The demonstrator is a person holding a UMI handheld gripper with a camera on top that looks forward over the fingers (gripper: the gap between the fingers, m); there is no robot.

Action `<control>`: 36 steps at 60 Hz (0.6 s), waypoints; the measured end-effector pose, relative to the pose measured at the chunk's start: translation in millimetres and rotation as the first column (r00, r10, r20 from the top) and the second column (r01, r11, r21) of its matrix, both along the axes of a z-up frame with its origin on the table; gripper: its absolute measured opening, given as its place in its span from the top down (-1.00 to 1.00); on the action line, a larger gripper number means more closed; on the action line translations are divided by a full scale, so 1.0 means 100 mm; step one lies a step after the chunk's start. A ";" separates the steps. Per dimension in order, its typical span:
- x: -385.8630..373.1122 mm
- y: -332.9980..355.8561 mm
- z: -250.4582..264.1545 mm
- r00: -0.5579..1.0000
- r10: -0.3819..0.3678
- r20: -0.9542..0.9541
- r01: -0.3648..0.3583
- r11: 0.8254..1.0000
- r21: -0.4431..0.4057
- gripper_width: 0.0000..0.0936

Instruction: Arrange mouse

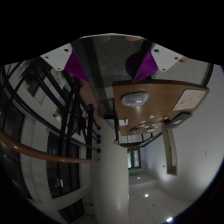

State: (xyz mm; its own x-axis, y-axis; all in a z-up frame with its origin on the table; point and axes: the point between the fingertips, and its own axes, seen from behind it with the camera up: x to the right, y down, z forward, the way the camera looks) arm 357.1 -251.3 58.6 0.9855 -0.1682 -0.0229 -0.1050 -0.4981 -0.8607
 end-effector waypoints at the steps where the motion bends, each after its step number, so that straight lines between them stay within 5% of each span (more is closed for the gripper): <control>1: 0.00 0.00 -0.01 1.000 0.004 0.007 -0.004 1.000 -0.005 -0.81; 11: -0.27 0.24 -0.07 0.998 0.035 0.055 -0.034 0.999 -0.010 -0.81; 27: -1.19 1.07 -0.51 0.980 0.199 -0.017 -0.199 0.980 -0.012 -0.82; 36: -1.22 1.55 -0.72 0.986 0.163 -0.017 -0.163 0.987 0.001 -0.83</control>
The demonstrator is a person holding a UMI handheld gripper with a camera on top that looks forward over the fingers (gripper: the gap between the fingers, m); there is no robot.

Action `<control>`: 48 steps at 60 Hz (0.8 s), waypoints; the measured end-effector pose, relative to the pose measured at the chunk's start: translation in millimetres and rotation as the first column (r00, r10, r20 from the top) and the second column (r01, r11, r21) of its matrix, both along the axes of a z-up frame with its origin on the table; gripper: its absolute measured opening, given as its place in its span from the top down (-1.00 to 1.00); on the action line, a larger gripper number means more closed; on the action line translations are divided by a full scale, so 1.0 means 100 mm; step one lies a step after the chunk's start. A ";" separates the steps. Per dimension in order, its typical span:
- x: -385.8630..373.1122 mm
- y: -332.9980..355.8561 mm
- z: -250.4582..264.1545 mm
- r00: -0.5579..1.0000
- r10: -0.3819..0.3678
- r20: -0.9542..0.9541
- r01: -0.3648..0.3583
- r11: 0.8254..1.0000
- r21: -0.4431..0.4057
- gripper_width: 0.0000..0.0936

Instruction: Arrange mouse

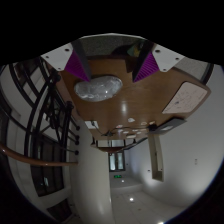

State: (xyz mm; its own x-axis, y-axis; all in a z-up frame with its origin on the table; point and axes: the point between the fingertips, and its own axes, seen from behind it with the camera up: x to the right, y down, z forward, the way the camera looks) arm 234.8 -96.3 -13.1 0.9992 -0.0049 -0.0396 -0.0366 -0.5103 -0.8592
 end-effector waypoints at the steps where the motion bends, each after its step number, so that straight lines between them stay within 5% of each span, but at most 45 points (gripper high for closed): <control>1: 0.00 0.04 -0.02 1.000 -0.006 0.000 0.006 1.000 -0.002 -0.84; 20: 0.07 0.86 -0.04 0.994 -0.099 0.048 0.101 0.994 -0.045 -0.80; 22: 0.09 0.93 -0.04 0.992 -0.120 0.042 0.122 0.991 -0.050 -0.72; 27: 0.22 1.01 -0.04 0.978 -0.206 0.029 0.207 0.977 -0.052 -0.12; 42: 0.13 1.00 0.08 0.976 -0.211 -0.054 0.210 0.978 -0.020 0.25; 48: -0.17 0.91 0.85 0.981 -0.185 -0.049 0.190 0.974 0.123 0.25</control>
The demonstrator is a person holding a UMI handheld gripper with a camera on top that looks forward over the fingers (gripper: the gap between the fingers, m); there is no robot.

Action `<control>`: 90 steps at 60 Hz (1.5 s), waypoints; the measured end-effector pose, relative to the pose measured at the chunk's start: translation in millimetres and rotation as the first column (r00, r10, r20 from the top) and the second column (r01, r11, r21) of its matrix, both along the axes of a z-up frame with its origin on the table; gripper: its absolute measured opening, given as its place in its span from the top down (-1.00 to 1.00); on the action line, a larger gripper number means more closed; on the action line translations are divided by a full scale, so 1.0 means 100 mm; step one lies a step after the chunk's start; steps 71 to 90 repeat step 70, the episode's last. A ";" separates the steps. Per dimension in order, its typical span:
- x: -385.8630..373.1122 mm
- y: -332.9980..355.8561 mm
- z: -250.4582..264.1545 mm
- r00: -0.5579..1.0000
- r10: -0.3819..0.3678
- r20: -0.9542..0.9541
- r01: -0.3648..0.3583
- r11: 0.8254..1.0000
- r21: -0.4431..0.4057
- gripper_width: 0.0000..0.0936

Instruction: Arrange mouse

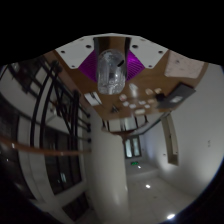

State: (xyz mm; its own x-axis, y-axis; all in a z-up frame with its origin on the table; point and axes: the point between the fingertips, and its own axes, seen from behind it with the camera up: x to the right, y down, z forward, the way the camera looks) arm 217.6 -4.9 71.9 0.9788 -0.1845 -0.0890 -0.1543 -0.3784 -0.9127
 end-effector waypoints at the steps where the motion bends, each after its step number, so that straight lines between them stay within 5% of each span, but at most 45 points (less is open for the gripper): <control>1: -0.07 0.01 0.14 1.000 0.006 0.013 -0.006 1.000 0.021 0.25; 13: -2.00 -0.12 1.09 0.983 0.185 0.012 -0.185 0.972 0.144 0.24; 21: -2.93 -0.01 0.50 0.977 0.214 0.019 -0.215 0.976 0.045 0.25; 28: -3.47 -0.02 -0.29 0.965 0.262 -0.012 -0.262 0.960 -0.101 0.25; 36: -3.53 -0.04 -0.74 0.973 0.232 0.007 -0.227 0.957 -0.180 0.25; 42: -3.53 -0.03 -0.81 0.978 0.206 -0.030 -0.208 0.960 -0.187 0.00; 48: -3.56 -0.08 -0.84 0.963 0.269 -0.004 -0.263 0.937 -0.232 -0.14; 53: -3.66 -0.16 -0.79 0.941 0.331 -0.067 -0.337 0.909 -0.246 -0.64; 58: -3.70 -0.31 -0.65 0.913 0.393 -0.113 -0.409 0.885 -0.222 -0.83; 70: -3.27 -0.74 -0.33 0.890 0.446 -0.097 -0.456 0.869 -0.192 -0.81; 90: -3.27 -0.74 -0.33 0.890 0.446 -0.097 -0.456 0.869 -0.192 -0.81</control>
